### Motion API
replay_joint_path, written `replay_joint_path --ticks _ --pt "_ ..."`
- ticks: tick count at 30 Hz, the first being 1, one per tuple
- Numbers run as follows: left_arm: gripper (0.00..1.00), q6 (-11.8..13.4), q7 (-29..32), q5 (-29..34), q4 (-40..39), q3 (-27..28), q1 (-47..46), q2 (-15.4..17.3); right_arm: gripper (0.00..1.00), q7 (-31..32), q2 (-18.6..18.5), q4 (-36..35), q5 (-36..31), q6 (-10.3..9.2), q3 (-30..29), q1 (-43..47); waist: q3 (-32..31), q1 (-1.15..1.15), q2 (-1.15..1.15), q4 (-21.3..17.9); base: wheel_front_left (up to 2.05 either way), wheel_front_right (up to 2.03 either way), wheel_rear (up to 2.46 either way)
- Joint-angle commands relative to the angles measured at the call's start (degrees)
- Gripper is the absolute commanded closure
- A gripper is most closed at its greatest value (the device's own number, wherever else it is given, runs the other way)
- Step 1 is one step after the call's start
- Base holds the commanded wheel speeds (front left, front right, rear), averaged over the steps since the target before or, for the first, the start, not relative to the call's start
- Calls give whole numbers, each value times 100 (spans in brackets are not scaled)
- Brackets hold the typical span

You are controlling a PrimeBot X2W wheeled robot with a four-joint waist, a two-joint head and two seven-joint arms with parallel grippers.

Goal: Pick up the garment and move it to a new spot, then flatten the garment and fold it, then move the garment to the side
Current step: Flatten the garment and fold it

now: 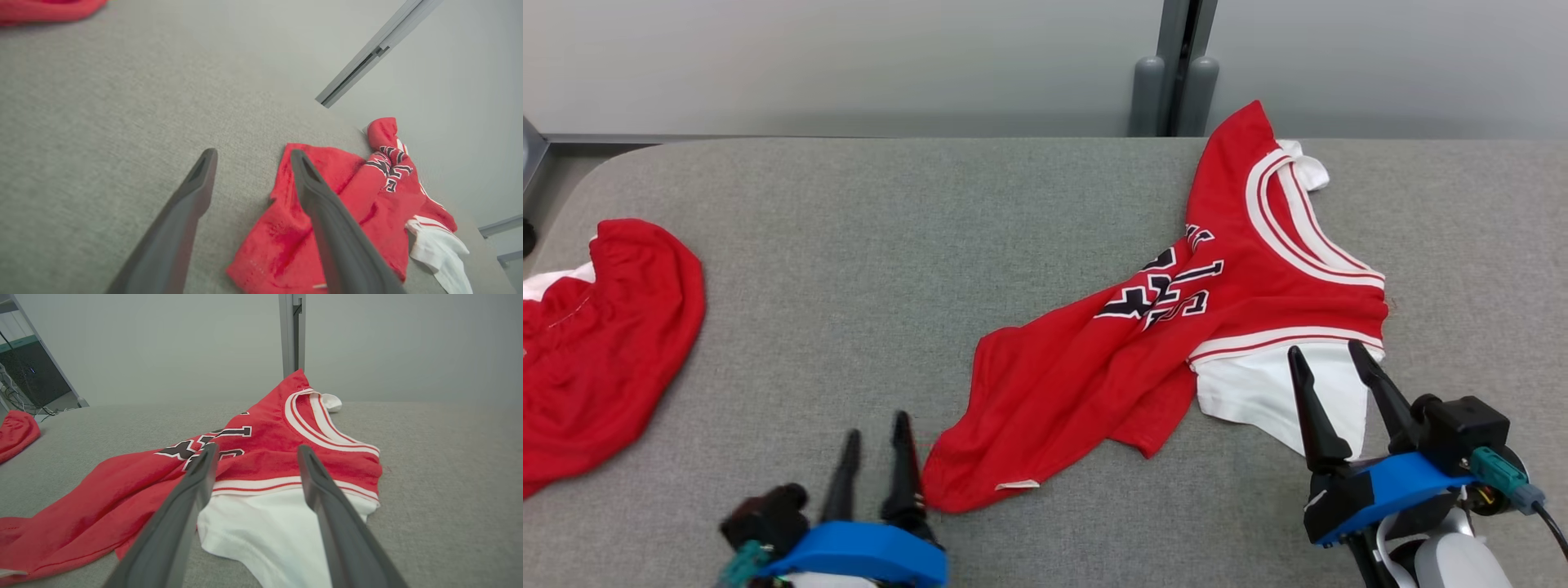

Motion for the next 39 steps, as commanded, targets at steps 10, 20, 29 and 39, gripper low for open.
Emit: replay_joint_path --ticks 10,20,29,39 --pt "0 -131 -129 1797 -349 118 -596 1029 0 176 -7 -18 51 1 -195 255 -256 0 0 -350 0 0 0" --pt "0 -402 -133 2148 -158 822 -390 1069 0 457 -7 -2 60 1 -213 364 -336 0 0 -614 0 0 0" --pt "0 -536 -133 2434 -81 1156 -159 783 0 1235 -8 387 14 0 -480 203 -363 0 0 -532 0 0 0" --pt "0 -758 -133 2628 -14 1305 -341 560 0 2020 -9 1983 -79 1 -629 -930 -65 0 0 -331 0 0 0"
